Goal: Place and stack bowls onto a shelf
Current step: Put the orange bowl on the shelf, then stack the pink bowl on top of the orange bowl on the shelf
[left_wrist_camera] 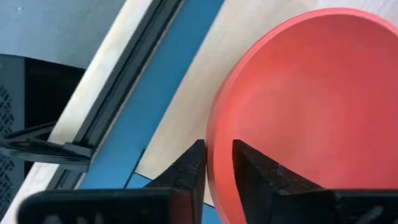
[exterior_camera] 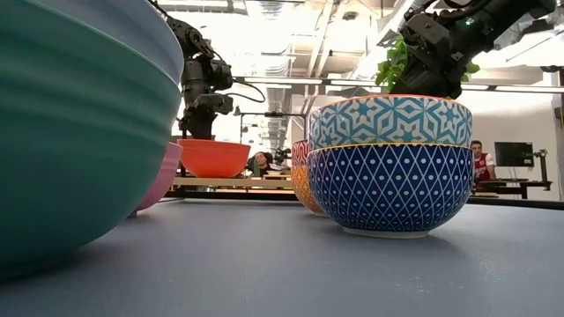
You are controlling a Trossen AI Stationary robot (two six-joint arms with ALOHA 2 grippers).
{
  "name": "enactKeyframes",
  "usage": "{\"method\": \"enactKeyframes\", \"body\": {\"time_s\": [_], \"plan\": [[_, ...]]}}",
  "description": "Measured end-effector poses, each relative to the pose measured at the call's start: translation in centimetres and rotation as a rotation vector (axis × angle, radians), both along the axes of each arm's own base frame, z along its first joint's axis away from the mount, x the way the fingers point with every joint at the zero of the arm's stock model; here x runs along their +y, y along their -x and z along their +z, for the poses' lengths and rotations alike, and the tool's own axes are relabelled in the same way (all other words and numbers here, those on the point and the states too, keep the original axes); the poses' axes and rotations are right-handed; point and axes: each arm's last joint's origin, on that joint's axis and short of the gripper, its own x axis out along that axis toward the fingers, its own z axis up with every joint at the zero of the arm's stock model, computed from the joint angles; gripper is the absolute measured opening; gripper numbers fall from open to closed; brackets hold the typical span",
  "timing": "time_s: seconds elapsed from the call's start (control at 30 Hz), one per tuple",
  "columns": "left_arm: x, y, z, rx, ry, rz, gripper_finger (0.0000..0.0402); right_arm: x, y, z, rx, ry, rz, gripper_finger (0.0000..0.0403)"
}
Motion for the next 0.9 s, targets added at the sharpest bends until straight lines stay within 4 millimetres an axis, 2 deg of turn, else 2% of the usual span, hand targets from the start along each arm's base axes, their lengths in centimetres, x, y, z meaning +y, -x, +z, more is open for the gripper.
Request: {"method": "enactKeyframes", "body": {"time_s": [0.43,0.7,0.9], "plan": [[-0.1,0.0,0.4,0.004,-0.003,-0.071,0.0141,0.0,0.0,0.0,0.001,0.002,0.002,0.0177],[-0.4,-0.6,2.7,-0.006,-0.044,-0.127,0.0147,0.0,0.0,0.0,0.003,0.005,0.004,0.0177],[-2.4,-1.8,5.8,0.002,-0.057,-0.226,0.0142,0.0,0.0,0.0,0.005,0.007,0.006,0.0177]]}}
